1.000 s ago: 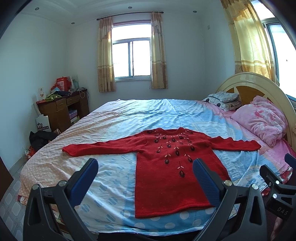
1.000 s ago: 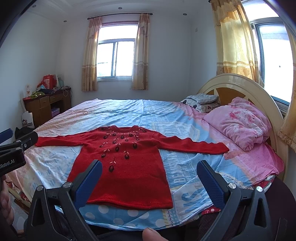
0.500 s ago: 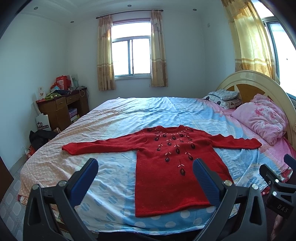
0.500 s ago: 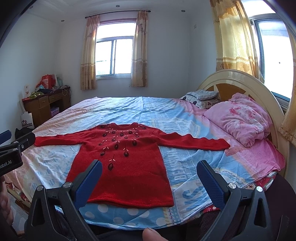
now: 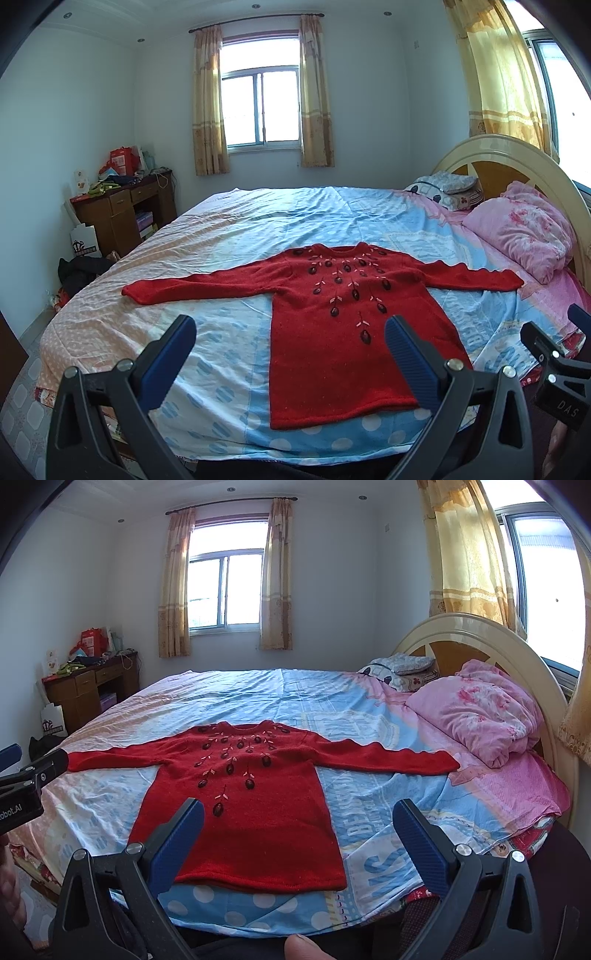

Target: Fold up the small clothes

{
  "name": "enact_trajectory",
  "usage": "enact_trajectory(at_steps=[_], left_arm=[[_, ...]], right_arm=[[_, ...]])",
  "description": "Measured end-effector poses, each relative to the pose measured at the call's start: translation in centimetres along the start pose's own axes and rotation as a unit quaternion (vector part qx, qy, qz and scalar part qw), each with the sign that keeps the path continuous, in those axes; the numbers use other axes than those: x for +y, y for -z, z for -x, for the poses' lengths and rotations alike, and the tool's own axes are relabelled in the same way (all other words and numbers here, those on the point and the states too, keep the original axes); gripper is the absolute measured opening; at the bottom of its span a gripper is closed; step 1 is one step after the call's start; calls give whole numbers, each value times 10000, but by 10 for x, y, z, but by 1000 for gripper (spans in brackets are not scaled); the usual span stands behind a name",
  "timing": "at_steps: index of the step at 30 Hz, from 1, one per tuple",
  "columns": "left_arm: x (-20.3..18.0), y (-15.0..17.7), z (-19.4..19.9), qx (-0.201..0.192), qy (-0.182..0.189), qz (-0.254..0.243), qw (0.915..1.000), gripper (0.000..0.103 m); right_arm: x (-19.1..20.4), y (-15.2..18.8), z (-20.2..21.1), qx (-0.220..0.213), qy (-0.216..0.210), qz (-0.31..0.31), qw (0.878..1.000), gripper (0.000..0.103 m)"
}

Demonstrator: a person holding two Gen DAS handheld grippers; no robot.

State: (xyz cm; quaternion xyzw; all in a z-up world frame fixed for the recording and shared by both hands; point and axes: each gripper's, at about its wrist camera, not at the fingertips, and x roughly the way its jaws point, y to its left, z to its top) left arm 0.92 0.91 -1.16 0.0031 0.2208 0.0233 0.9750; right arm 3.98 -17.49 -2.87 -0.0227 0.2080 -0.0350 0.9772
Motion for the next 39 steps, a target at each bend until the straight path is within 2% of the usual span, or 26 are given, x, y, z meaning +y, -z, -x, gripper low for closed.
enact_trajectory(at_steps=[28, 39], left_arm=[[-3, 4, -2, 49, 30, -57, 10000, 103], [-6, 3, -17, 234, 34, -216, 9995, 103]], right_arm=[[-3, 3, -6, 64, 17, 8, 10000, 102], [-7, 5, -19, 166, 116, 18, 9998, 102]])
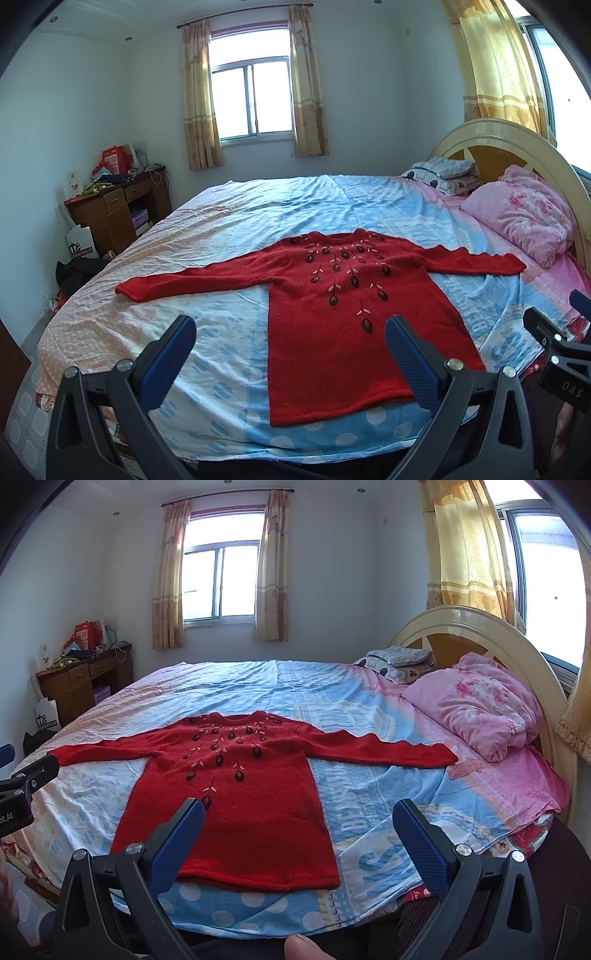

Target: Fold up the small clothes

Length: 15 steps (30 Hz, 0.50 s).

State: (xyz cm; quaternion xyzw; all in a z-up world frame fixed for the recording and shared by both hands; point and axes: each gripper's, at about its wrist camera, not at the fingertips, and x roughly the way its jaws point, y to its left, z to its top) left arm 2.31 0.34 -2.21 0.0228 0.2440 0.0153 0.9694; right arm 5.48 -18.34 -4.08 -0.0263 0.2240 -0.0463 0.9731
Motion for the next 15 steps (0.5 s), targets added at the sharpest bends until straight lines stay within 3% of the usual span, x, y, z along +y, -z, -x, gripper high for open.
enact_trajectory(at_steps=[9, 15], left_arm=[[-4, -1, -22, 132, -3, -273, 9995, 103], [-3, -7, -47, 91, -11, -364, 9993, 103]], right_arm=[[-19, 3, -24, 95, -243, -220, 9994, 102], [-43, 9, -55, 411, -320, -605, 9968, 102]])
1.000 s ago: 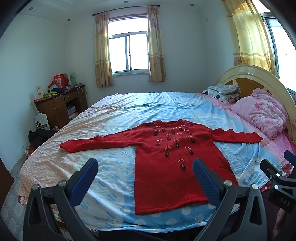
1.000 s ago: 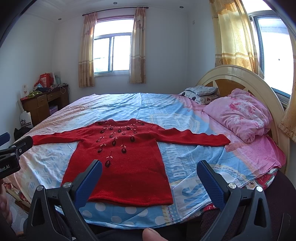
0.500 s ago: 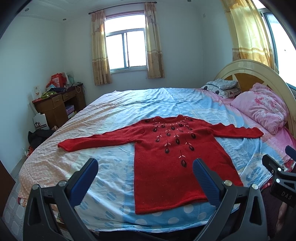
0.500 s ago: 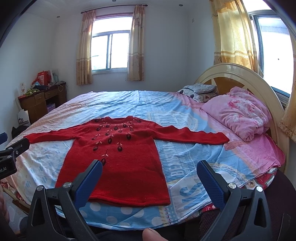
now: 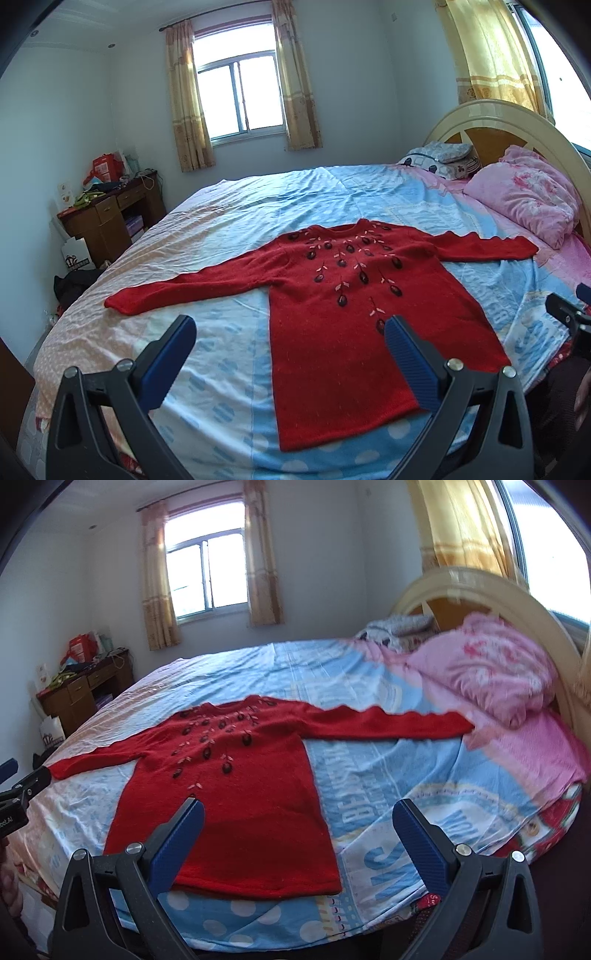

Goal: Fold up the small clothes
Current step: 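Reach the right tool to a sweater sleeve cuff and grasp it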

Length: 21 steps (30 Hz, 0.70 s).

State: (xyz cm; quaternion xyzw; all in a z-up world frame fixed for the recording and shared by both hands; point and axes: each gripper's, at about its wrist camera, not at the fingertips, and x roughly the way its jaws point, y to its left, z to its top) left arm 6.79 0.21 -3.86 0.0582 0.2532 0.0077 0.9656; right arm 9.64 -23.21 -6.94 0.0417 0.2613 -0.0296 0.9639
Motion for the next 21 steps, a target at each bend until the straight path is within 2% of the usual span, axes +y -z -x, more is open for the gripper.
enact_trajectory(at_steps=[7, 9, 10, 12, 18, 21], left_arm=[[-7, -13, -58, 151, -109, -164, 9997, 103], [-9, -17, -76, 148, -195, -208, 9995, 103], [-10, -18, -84, 150, -234, -220, 9994, 103], [-12, -21, -103, 198, -291, -225, 9991, 103], [-14, -24, -152, 359, -522, -303, 9975, 103], [-11, -27, -172, 411, -680, -294, 9964, 103]], right_arm=[[-48, -6, -60, 380, 245, -498, 9977, 99], [-65, -9, -80, 580, 308, -666, 9956, 89], [-79, -13, -95, 729, 255, -821, 9936, 80], [-101, -18, -114, 909, 300, -1050, 9898, 74], [-193, -51, -161, 987, 916, -1831, 9738, 72], [-242, -70, -184, 977, 1416, -2048, 9636, 71]])
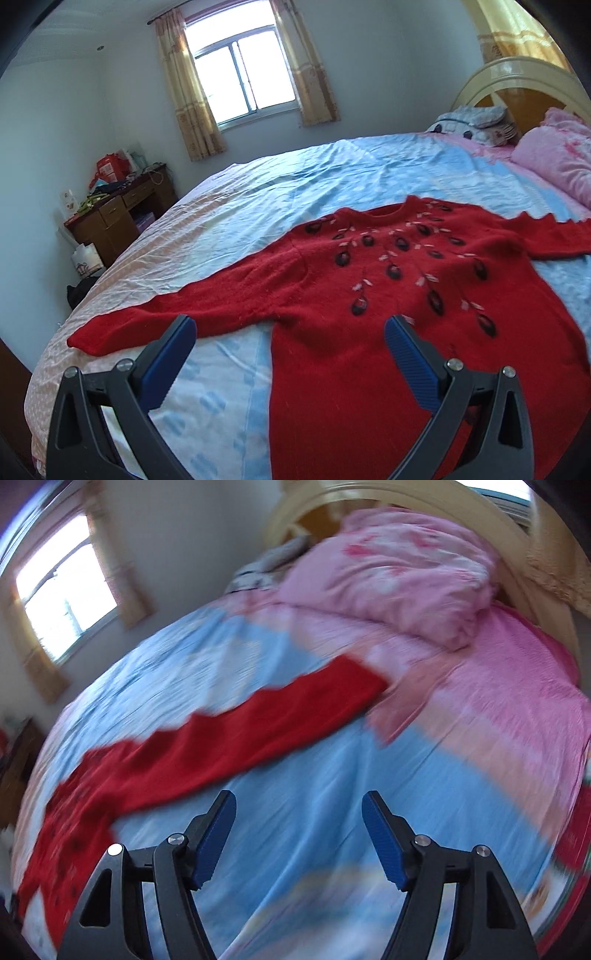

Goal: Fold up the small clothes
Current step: 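Reach the right tool to a sweater sleeve cuff and grasp it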

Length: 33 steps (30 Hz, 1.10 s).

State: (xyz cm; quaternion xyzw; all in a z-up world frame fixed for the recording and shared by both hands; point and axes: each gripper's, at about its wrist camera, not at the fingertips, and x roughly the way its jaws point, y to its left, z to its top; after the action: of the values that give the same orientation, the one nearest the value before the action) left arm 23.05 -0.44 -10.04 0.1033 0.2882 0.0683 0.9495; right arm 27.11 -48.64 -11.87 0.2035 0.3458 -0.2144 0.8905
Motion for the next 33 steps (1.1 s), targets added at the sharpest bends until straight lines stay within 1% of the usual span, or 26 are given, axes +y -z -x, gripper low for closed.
enact_trajectory(at_steps=[3, 7, 15, 21, 22, 23, 24, 25, 26, 29, 33], left_arm=[[1, -3, -17, 125, -91, 114, 9998, 103], [-1, -3, -33, 237, -229, 123, 9994, 103], [2, -12, -71, 490, -492, 145, 9975, 103], [-4, -14, -87, 611, -511, 120, 9967, 103], [-5, -14, -90, 636, -509, 116, 9966, 103], [-7, -15, -94, 669, -504, 110, 9964, 103], [-8, -16, -97, 705, -497, 113, 9962, 103], [-9, -16, -100, 729, -488, 129, 9961, 103], [-9, -17, -102, 755, -472, 157, 9959, 103], [-10, -16, -107, 835, -444, 201, 9953, 103], [-14, -12, -108, 853, -409, 184, 9953, 103]], right_arm=[[-23, -29, -27, 84, 274, -235, 9993, 71], [-46, -59, -60, 126, 557, -417, 9975, 71], [-61, -95, -110, 309, 581, -627, 9959, 60], [-57, -103, -127, 464, 433, -525, 9966, 58], [-54, -103, -128, 462, 424, -442, 9971, 55], [-51, -103, -129, 477, 395, -386, 9973, 49], [-49, -103, -130, 499, 393, -330, 9974, 47], [-47, -102, -131, 509, 432, -271, 9974, 40], [-44, -102, -131, 525, 466, -205, 9973, 29], [-43, -100, -128, 534, 446, -154, 9975, 22], [-37, -103, -116, 378, 474, -72, 9981, 21]])
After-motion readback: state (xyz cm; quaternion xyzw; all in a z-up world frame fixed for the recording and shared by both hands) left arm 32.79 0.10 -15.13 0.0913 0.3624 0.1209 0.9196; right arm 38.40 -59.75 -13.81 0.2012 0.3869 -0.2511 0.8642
